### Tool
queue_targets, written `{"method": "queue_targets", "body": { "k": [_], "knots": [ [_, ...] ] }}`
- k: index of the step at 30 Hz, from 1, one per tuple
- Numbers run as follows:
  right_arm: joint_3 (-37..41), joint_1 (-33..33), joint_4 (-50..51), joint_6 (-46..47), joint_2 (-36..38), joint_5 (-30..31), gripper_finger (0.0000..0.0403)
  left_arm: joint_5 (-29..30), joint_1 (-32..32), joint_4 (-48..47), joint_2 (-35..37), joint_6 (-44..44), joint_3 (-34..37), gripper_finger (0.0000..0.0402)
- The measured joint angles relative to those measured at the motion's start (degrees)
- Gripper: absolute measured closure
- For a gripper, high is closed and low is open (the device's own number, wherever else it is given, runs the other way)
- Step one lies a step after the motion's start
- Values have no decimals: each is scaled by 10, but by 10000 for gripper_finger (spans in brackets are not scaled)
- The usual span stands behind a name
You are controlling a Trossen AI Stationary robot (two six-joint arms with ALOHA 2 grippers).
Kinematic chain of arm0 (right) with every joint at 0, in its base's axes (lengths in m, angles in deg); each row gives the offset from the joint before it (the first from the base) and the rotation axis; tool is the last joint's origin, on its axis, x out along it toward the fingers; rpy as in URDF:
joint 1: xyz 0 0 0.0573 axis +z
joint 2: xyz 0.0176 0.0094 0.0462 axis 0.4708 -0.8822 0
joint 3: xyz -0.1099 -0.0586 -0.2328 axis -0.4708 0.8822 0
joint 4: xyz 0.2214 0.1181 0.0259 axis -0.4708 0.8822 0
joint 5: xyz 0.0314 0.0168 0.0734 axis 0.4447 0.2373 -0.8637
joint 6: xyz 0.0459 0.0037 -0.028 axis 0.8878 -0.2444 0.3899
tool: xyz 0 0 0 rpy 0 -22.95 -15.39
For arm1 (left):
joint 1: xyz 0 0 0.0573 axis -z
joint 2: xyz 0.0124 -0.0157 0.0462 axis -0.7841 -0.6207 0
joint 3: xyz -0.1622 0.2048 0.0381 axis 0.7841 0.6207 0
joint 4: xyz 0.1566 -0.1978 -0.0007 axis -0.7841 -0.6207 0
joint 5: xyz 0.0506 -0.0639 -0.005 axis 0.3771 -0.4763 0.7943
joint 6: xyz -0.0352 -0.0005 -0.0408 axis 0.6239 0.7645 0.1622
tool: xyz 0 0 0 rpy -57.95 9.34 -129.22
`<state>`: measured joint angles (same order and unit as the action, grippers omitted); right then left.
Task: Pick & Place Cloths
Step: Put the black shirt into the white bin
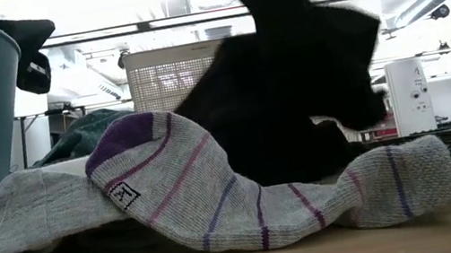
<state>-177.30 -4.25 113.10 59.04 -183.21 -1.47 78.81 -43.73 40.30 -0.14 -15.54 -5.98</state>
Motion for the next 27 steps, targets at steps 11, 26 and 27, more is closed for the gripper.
{"method": "queue_targets", "body": {
  "k": [11,26,27],
  "knots": [
    [-203,-7,149,-48,13,74,379,0,0,0,0,0,0,385],
    [-271,-33,80,-109,171,170,379,0,0,-10,-1,0,0,384],
    [-271,-37,51,-130,182,176,379,0,0,-12,-1,0,0,383]
  ]
}}
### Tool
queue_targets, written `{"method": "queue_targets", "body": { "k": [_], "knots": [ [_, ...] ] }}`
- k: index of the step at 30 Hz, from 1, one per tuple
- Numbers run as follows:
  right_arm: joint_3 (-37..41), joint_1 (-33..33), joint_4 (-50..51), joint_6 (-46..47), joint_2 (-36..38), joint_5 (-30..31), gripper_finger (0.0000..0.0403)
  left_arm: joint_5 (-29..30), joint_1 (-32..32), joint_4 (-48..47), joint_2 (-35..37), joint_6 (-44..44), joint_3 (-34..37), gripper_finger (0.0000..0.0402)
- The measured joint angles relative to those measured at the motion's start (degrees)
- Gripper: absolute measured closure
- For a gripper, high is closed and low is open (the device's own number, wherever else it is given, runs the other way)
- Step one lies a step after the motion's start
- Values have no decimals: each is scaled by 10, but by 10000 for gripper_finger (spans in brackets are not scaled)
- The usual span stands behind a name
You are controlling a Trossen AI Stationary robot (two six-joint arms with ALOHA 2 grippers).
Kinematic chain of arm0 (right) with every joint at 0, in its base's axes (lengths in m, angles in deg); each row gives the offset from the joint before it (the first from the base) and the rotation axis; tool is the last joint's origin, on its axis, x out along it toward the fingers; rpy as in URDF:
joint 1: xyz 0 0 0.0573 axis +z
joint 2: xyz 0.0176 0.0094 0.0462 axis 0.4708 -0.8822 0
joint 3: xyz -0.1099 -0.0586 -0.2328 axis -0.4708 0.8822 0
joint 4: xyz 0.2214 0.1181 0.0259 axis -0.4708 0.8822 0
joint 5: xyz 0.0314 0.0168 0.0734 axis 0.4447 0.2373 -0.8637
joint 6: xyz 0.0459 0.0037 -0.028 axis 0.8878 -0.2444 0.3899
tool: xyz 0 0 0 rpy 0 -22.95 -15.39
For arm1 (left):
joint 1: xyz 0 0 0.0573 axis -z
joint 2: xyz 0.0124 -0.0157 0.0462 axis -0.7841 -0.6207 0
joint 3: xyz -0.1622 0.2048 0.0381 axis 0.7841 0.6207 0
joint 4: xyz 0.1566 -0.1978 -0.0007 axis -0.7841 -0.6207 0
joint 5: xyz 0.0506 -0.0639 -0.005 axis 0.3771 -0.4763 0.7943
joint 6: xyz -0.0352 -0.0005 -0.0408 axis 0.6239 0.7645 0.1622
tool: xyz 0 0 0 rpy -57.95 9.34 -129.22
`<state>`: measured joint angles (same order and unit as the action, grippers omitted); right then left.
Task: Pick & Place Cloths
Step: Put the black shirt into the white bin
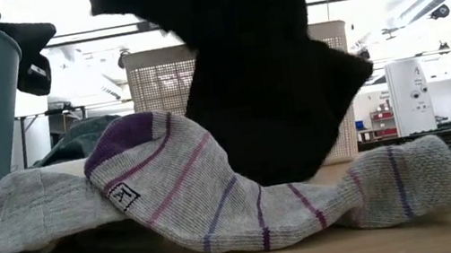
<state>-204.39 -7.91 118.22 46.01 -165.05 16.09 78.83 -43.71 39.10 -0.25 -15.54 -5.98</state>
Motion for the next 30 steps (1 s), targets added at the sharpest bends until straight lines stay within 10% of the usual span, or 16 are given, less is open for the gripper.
{"method": "queue_targets", "body": {
  "k": [15,30],
  "knots": [
    [0,-85,-476,-341,88,5,376,0,0,-3,-1,0,0,385],
    [1,-241,-600,-510,65,19,377,0,0,-3,-1,0,0,384]
  ]
}}
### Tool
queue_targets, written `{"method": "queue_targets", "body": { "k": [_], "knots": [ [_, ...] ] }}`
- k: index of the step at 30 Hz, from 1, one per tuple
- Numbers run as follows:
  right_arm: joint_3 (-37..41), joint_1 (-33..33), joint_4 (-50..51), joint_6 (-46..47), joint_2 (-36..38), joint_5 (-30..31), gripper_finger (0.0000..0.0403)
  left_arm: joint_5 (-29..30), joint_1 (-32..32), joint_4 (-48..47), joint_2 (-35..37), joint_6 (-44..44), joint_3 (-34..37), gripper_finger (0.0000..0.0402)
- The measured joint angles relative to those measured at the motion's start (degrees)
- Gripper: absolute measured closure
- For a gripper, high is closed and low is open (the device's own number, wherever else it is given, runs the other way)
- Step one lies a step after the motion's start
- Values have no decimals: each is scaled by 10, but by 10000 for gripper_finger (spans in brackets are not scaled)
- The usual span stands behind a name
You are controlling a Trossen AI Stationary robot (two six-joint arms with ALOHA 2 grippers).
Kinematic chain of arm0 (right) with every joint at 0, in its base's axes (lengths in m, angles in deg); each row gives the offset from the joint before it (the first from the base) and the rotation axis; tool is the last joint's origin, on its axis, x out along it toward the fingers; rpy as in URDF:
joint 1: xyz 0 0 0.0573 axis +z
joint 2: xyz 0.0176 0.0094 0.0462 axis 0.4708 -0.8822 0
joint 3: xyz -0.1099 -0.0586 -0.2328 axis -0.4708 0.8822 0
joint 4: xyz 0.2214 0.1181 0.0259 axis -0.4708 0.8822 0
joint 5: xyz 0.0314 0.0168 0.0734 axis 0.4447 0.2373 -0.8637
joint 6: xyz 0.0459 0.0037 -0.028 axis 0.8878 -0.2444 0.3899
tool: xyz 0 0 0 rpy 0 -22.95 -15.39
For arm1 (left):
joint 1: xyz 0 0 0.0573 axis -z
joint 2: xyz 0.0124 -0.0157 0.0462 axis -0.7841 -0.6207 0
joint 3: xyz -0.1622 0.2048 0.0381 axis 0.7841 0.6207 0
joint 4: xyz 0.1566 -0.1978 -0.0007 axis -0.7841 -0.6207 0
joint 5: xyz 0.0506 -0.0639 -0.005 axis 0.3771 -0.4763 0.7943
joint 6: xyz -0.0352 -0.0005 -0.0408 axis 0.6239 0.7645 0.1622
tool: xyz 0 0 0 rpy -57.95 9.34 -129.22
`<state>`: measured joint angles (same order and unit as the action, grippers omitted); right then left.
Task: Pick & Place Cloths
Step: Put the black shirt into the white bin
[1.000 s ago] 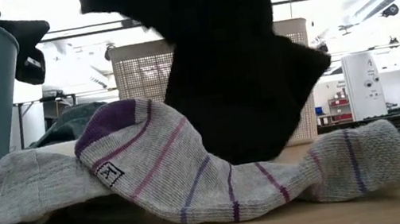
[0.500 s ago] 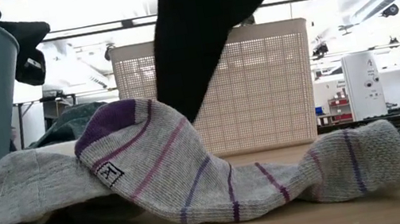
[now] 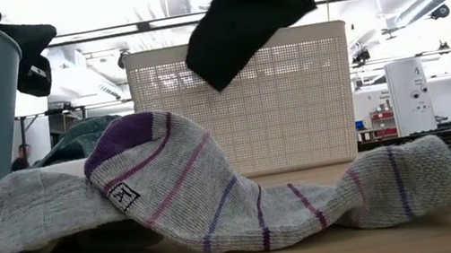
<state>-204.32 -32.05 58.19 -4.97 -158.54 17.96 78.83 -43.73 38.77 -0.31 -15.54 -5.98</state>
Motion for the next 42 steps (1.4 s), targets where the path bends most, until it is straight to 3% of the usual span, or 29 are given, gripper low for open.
{"method": "queue_targets", "body": {
  "k": [5,11,16,21,32,42],
  "knots": [
    [0,-28,114,79,-24,-18,377,0,0,0,0,0,0,384],
    [1,-56,330,253,-82,-179,372,0,0,0,0,0,0,384],
    [1,-75,511,342,-151,-231,372,0,0,0,0,0,0,385],
    [1,-79,628,359,-225,-306,364,0,0,0,0,0,0,384],
    [-2,-79,685,341,-311,-322,317,0,0,0,0,0,0,384],
    [-3,-82,701,385,-263,-314,242,0,0,-1,0,0,0,384]
  ]
}}
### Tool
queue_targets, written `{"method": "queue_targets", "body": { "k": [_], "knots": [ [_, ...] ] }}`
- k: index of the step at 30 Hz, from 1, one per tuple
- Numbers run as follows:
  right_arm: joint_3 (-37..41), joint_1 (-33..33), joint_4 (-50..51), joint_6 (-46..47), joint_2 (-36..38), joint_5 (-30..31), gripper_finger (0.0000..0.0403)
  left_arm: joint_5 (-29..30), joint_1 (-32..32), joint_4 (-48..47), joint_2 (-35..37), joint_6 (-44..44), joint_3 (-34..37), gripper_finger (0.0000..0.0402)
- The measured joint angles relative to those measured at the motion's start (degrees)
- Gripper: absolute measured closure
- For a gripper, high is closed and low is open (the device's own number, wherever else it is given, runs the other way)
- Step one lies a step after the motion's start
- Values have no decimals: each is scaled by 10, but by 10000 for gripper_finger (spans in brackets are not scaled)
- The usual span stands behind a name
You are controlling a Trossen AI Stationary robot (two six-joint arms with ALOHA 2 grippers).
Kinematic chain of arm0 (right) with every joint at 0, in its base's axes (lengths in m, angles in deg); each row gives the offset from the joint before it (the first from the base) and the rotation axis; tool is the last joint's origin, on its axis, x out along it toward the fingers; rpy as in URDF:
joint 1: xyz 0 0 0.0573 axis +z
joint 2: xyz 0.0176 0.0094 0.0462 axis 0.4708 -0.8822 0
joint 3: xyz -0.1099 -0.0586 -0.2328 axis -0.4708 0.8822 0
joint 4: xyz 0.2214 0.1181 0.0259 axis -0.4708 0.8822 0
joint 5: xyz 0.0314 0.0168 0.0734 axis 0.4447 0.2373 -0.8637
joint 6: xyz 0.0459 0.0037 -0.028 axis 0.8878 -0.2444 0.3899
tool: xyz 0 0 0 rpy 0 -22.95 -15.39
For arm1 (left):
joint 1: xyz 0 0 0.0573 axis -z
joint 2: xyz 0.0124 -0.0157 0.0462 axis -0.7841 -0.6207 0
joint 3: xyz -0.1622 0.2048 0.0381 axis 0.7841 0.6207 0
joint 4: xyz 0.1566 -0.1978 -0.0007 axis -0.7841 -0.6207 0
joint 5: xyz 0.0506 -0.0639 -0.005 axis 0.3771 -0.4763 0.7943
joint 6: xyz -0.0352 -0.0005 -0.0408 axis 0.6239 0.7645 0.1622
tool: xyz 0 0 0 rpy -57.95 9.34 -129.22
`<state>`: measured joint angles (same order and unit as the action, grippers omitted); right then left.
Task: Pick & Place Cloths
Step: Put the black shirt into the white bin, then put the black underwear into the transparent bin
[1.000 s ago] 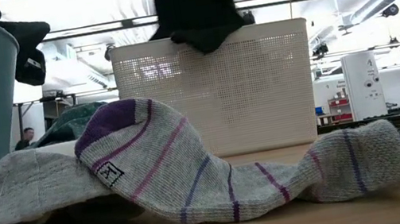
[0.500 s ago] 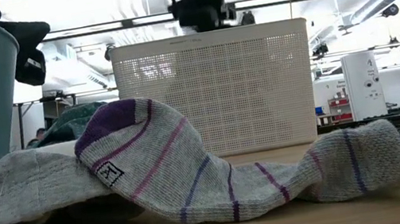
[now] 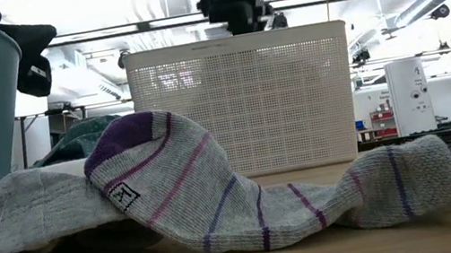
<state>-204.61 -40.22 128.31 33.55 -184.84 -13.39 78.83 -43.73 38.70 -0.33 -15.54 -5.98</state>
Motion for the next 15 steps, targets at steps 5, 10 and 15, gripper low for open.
{"method": "queue_targets", "body": {
  "k": [5,10,15],
  "knots": [
    [-1,-1,-1,27,47,15,191,0,0,0,0,0,0,384],
    [-1,9,-2,44,101,-46,155,0,0,-1,0,0,0,384],
    [0,49,-8,51,141,-125,143,0,0,-3,0,0,0,384]
  ]
}}
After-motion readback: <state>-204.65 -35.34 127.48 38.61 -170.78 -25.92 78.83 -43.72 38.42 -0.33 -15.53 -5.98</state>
